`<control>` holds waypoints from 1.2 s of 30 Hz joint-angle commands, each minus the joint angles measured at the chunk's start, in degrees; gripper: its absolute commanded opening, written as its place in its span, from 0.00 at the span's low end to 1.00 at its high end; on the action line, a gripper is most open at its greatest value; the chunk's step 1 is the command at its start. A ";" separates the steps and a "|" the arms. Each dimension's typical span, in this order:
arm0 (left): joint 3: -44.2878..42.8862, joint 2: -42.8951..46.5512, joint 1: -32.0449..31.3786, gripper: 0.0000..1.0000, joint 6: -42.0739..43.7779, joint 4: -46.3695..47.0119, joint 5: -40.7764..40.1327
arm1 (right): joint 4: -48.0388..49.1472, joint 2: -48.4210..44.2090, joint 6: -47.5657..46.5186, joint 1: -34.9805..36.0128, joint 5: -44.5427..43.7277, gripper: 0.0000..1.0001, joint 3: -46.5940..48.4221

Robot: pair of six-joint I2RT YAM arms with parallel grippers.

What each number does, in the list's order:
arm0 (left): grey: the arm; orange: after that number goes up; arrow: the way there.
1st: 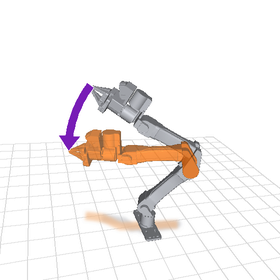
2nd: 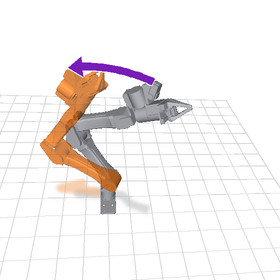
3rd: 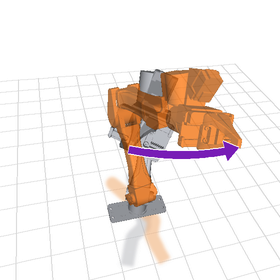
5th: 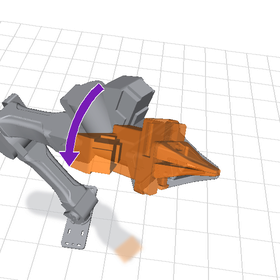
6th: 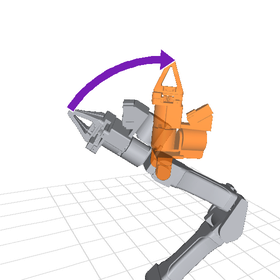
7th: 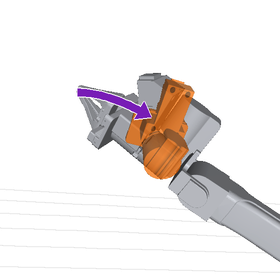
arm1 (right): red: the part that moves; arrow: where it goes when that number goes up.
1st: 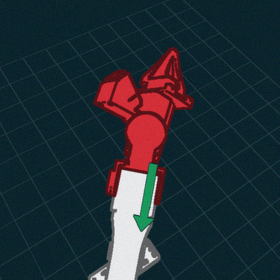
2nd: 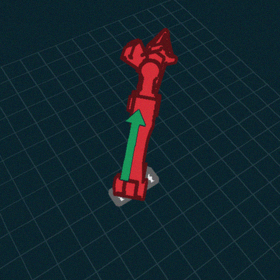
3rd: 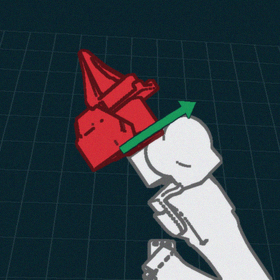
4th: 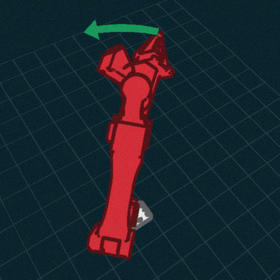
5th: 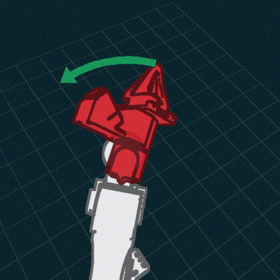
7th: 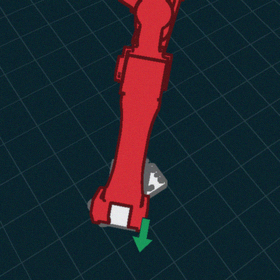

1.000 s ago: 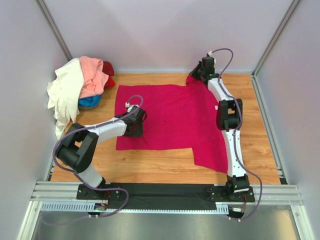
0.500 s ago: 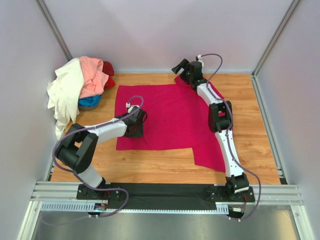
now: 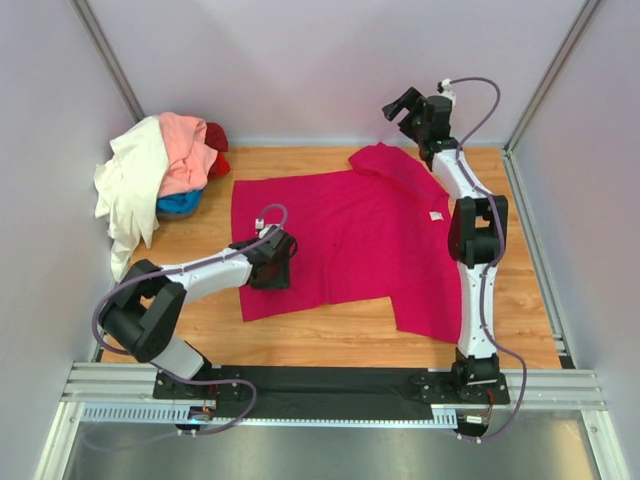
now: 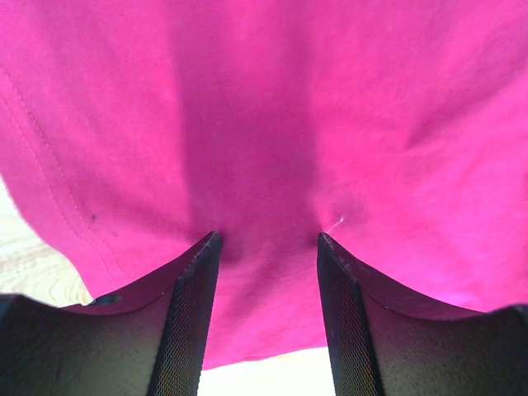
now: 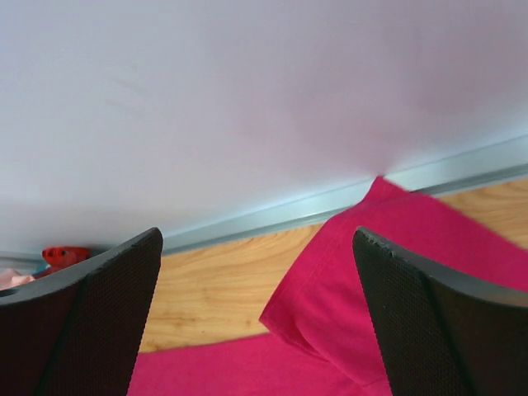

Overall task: Fold and stack the t-shirts
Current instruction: Flatten the tshirt out

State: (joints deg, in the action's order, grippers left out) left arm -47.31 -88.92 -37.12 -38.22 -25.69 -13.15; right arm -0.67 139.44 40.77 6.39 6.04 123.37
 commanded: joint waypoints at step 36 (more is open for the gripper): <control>-4.01 -1.16 2.23 0.62 2.97 -12.37 -2.32 | -15.50 12.79 1.94 -13.42 7.85 0.42 2.05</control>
State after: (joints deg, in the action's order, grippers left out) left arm -48.66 -88.44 -35.51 -38.65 -36.51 -14.11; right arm -11.75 150.52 43.16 -7.81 16.10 125.86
